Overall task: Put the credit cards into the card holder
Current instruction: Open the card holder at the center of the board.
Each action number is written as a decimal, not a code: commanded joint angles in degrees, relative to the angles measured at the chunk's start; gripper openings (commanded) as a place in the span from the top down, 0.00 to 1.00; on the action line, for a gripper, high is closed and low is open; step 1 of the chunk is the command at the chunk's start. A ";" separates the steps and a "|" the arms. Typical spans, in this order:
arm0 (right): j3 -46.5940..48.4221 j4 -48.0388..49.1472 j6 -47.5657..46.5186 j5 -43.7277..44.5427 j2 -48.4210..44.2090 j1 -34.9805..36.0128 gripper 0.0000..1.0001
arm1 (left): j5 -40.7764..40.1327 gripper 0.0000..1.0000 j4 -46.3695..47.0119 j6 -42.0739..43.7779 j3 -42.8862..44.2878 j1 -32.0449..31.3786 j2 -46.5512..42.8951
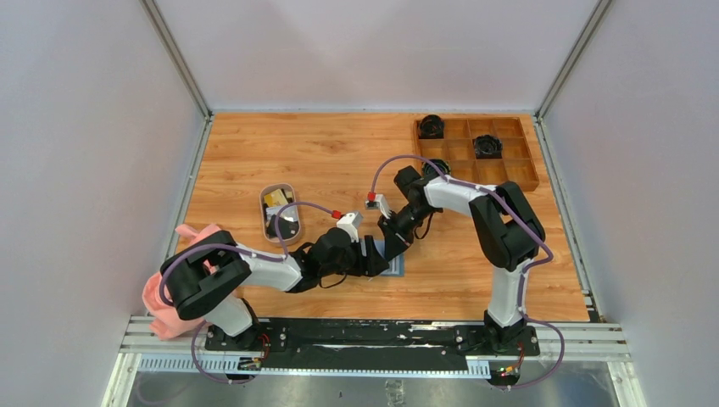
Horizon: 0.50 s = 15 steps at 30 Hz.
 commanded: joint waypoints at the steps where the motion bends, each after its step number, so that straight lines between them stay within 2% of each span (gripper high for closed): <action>1: 1.61 -1.12 1.31 -2.31 1.26 0.85 0.85 | -0.45 0.33 -4.36 0.68 0.14 0.29 3.08; 10: 2.16 -1.13 2.43 -3.26 2.29 0.43 0.86 | -1.18 0.39 -4.50 -0.24 0.54 0.72 6.48; 15: 2.06 -1.23 2.01 -3.30 1.07 -0.38 0.86 | -1.34 0.55 -4.55 -0.87 0.29 1.33 9.14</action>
